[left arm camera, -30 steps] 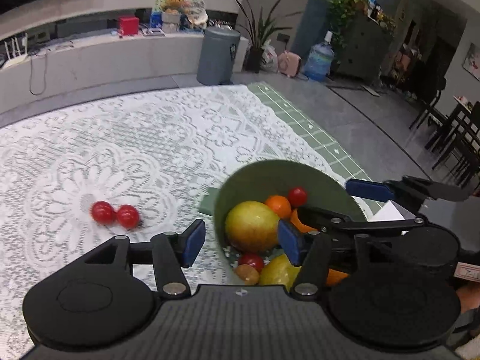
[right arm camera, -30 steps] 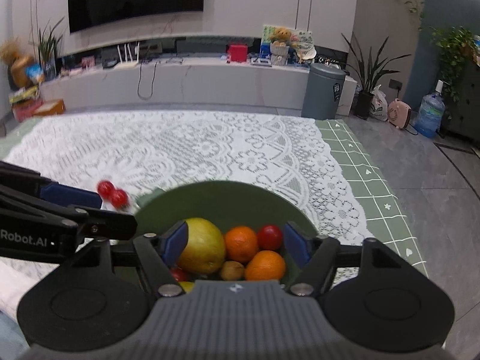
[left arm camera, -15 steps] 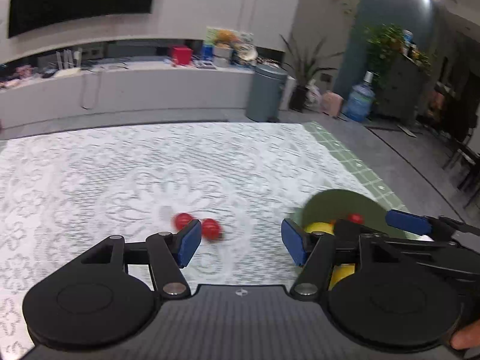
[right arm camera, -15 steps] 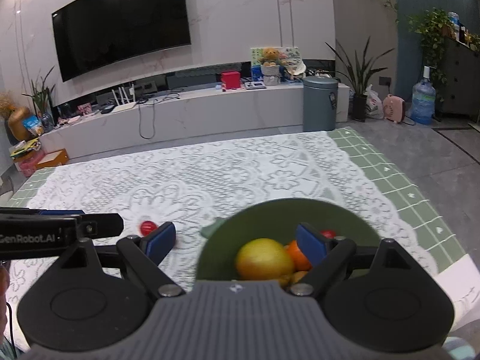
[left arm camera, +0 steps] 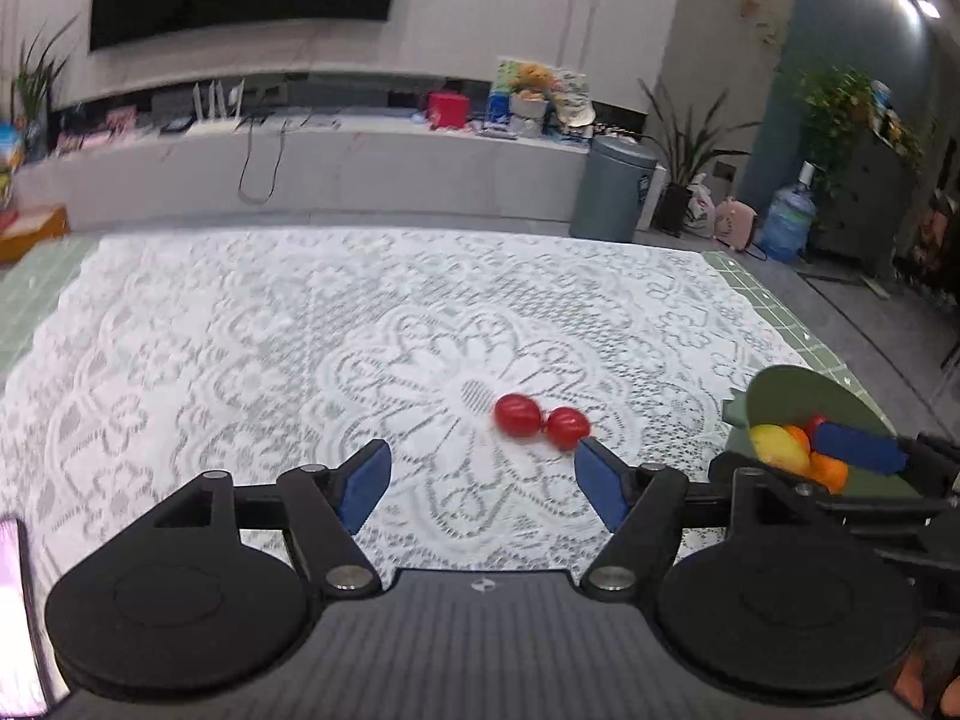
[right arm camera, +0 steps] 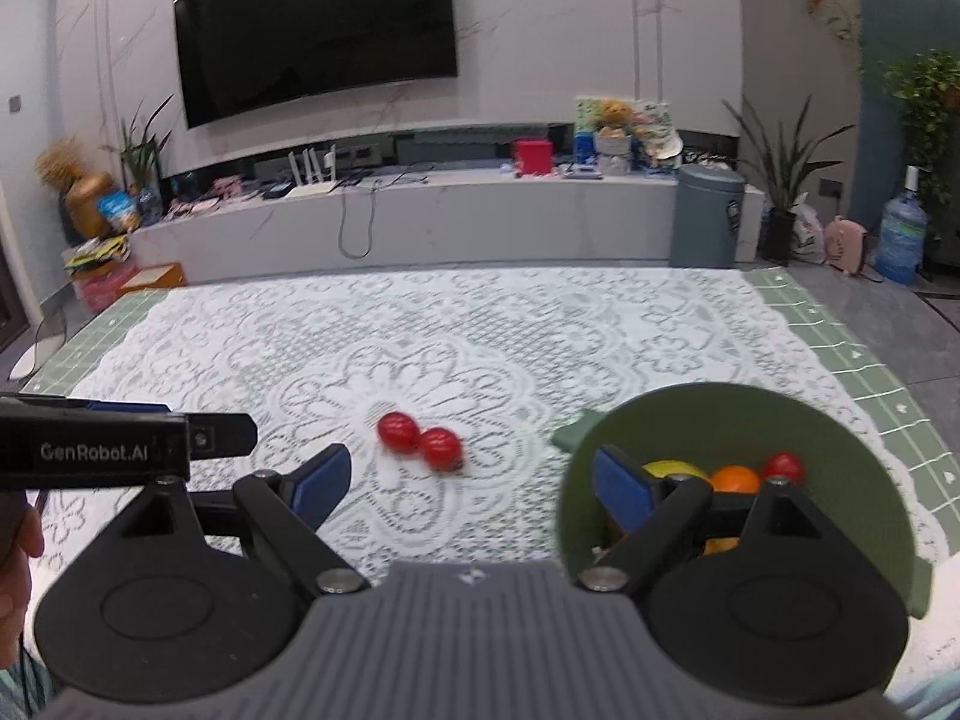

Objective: Organize fruits
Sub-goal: 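Move both grippers from the colander toward the two red cherry tomatoes, then grasp a cherry tomato with the left gripper while the right gripper grasps the other, then carry both cherry tomatoes over the green colander, then open both grippers to drop the cherry tomatoes into the colander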

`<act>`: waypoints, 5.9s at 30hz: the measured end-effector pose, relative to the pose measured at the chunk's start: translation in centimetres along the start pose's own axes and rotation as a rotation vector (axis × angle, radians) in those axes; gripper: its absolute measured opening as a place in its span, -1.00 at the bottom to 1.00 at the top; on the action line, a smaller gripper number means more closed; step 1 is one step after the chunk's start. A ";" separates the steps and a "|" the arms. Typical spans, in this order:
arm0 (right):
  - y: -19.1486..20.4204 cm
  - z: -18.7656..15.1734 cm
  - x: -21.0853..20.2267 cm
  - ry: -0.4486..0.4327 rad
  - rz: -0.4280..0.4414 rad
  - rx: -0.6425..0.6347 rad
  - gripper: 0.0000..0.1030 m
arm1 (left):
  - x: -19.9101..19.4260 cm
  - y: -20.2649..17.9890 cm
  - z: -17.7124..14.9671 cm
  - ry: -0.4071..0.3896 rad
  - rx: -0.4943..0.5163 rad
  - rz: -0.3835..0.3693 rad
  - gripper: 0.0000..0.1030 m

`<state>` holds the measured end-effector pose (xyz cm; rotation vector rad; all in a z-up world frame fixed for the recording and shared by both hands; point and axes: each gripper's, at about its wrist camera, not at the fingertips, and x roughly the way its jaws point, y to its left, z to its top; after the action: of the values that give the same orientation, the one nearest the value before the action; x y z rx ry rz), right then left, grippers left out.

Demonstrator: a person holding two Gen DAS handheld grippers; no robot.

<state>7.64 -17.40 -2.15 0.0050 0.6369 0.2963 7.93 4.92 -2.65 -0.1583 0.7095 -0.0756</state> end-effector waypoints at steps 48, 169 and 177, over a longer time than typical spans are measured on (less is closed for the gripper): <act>3.4 0.1 15.5 0.167 -0.069 -0.268 -0.37 | 14.9 1.5 2.6 0.214 -0.020 -0.190 -0.15; -14.6 -1.8 2.2 0.221 -0.147 -0.044 -0.49 | 8.4 -17.7 -1.2 0.262 0.315 -0.309 -0.39; -14.5 -1.8 2.2 0.227 -0.144 -0.047 -0.49 | 8.5 -17.9 -1.3 0.254 0.329 -0.302 -0.36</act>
<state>12.21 -30.85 -6.27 -0.1210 0.8514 0.1730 13.21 -13.87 -6.01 0.0625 0.9117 -0.5055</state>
